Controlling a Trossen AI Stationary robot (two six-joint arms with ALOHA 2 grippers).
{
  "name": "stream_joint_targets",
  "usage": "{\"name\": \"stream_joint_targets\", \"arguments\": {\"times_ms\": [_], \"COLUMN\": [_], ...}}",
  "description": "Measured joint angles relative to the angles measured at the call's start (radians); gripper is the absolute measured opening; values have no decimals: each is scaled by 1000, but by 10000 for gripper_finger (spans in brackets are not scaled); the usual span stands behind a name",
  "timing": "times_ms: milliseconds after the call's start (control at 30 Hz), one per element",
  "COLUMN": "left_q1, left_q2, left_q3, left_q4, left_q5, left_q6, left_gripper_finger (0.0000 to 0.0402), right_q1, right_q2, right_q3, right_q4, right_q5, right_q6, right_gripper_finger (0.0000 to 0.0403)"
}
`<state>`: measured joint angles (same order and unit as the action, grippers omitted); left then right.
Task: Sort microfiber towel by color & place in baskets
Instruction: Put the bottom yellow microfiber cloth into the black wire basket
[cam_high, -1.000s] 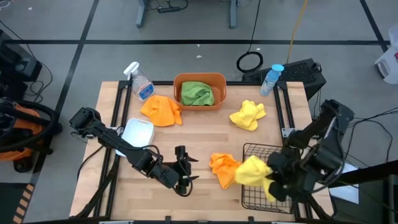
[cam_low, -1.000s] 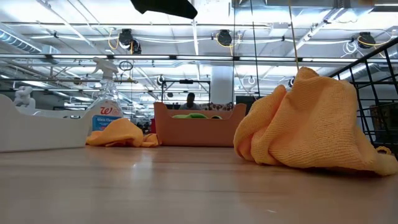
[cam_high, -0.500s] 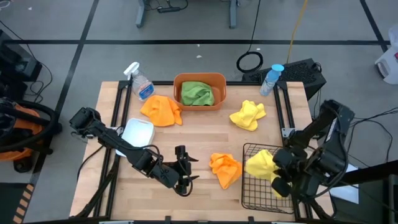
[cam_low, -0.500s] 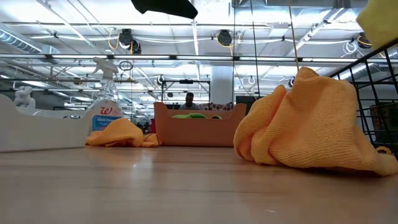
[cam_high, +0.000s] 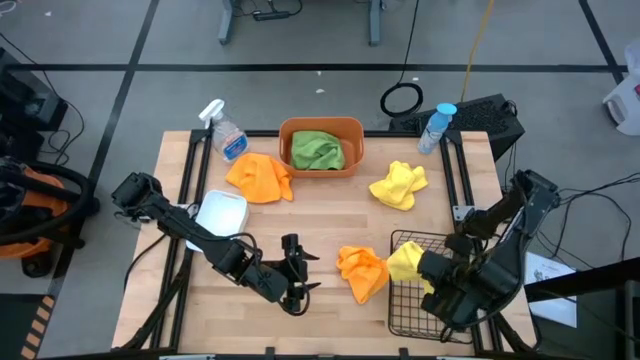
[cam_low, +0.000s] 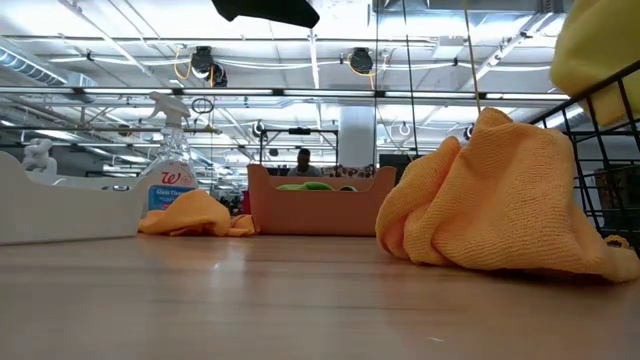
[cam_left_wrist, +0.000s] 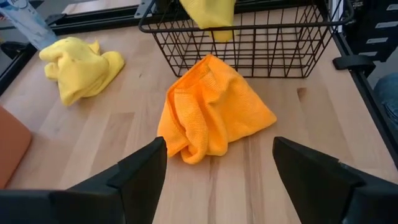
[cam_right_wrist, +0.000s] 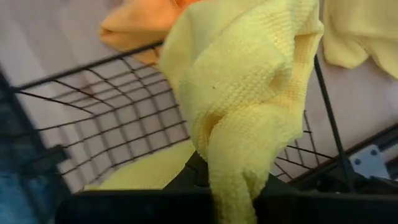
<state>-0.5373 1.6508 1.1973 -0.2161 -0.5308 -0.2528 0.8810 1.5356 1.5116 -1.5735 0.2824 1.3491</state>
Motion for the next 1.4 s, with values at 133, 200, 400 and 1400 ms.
{"name": "stream_joint_targets", "arguments": {"times_ms": [133, 200, 400, 1400], "left_q1": [0, 0, 0, 0], "left_q2": [0, 0, 0, 1], "left_q3": [0, 0, 0, -16], "left_q4": [-1, -1, -3, 29], "left_q5": [0, 0, 1, 3], "left_q6": [-3, -3, -3, -5], "left_gripper_finger": [297, 297, 297, 297], "right_q1": [-4, -4, -3, -10], "right_q2": [0, 0, 0, 0], "right_q3": [-70, -112, -207, -395], "right_q4": [3, 2, 21, 337], "right_q5": [-17, -37, -49, -49], "right_q6": [-10, -1, 43, -3], "right_gripper_finger": [0, 0, 5, 8]}}
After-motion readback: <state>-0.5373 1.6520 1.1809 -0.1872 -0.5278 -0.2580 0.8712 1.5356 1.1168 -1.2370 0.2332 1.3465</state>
